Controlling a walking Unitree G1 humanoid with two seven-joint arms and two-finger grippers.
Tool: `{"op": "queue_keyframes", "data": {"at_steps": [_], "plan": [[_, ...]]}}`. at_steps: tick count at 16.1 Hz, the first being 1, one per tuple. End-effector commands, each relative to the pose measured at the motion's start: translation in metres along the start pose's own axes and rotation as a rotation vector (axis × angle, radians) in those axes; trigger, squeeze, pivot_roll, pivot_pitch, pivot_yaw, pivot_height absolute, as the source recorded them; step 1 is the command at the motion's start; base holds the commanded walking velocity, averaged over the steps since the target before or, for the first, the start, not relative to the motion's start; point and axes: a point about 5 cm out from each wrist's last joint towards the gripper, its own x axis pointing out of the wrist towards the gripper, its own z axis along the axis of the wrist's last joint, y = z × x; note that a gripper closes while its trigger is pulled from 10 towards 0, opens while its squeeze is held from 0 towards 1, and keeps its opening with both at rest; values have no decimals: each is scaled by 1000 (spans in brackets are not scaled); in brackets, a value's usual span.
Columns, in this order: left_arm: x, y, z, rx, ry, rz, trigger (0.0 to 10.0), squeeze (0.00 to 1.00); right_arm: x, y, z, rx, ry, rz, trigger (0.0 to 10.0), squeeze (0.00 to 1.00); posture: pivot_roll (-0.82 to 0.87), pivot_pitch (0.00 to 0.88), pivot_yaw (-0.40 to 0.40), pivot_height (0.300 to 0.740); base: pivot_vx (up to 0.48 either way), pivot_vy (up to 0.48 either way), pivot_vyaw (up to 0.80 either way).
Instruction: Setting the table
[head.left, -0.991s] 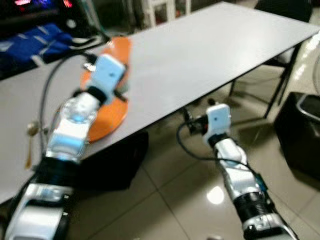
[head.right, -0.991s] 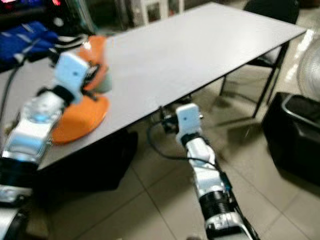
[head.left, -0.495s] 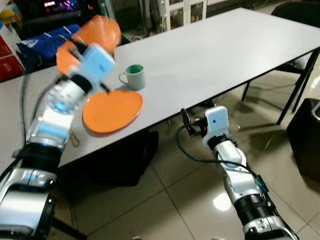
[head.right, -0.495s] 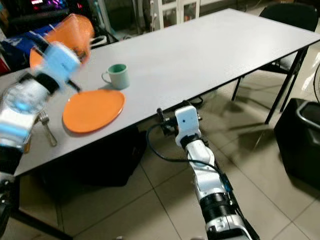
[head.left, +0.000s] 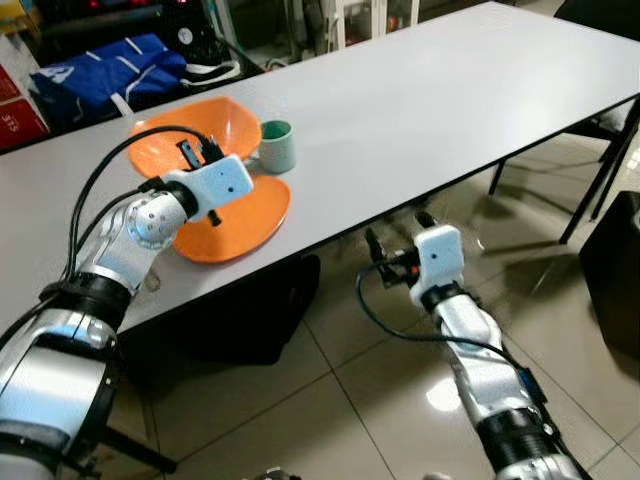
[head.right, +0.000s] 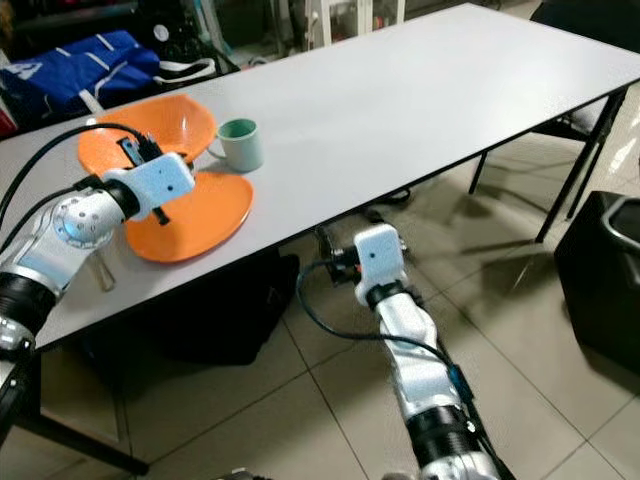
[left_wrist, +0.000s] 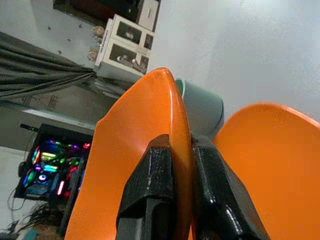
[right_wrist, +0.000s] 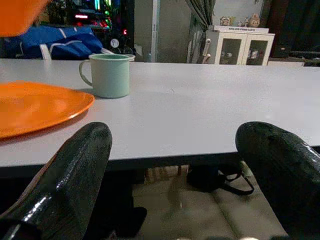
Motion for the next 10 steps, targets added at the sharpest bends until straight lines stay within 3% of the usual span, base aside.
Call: {"op": "queue_keyframes", "data": {"at_steps": [1,6,10], "plan": [[0,15,2,37,-11,43,0,0,0,2,4,-6,-8,18,10000,0,-183,0,147,736,0,0,0],[5,4,-7,-118,21,73,0,0,-11,1,4,-21,8,24,10000,0,-203,4,140,736,0,0,0],[9,-11,-6,-139,23,45,0,0,-14,1,4,-26,16,27,10000,0,-217,20,135,736,0,0,0]]}}
